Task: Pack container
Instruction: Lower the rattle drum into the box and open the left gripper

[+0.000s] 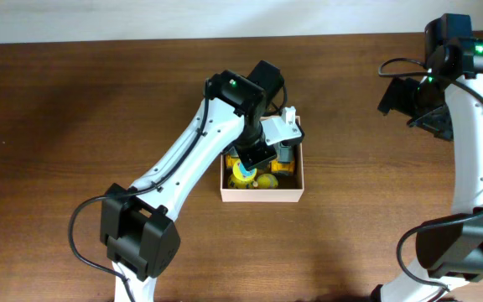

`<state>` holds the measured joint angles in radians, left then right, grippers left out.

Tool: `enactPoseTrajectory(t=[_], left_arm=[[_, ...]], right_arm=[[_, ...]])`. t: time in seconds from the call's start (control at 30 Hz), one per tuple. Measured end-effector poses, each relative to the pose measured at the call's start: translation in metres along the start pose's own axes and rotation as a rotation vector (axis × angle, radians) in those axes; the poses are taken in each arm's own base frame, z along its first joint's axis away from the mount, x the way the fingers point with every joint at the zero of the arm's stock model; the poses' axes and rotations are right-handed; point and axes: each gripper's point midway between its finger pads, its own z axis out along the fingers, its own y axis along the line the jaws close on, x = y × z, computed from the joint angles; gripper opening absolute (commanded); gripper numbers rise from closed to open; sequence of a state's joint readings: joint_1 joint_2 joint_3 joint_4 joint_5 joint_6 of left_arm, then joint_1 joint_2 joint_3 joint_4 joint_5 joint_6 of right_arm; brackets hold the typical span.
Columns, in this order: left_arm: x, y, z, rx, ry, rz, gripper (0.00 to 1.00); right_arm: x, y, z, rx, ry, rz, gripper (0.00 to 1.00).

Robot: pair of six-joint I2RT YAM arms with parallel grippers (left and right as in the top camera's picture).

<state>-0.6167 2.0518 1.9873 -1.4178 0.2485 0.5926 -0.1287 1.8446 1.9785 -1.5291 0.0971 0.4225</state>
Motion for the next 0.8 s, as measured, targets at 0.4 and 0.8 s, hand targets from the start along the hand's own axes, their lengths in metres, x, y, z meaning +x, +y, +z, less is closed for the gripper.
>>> enactPoseTrajectory(t=[0.4,0.8], left_arm=[[0.0013,0.0027,0.0000,-0.015,0.008,0.040,0.68],[-0.0011,0.0045,-0.0001,-0.023,-0.001,0.043,0.76]], right_arm=[[0.0000,0.0000,0.0000,0.000,0.000,-0.001,0.99],[0.0000,0.0000,0.0000,0.000,0.000,-0.001,0.99]])
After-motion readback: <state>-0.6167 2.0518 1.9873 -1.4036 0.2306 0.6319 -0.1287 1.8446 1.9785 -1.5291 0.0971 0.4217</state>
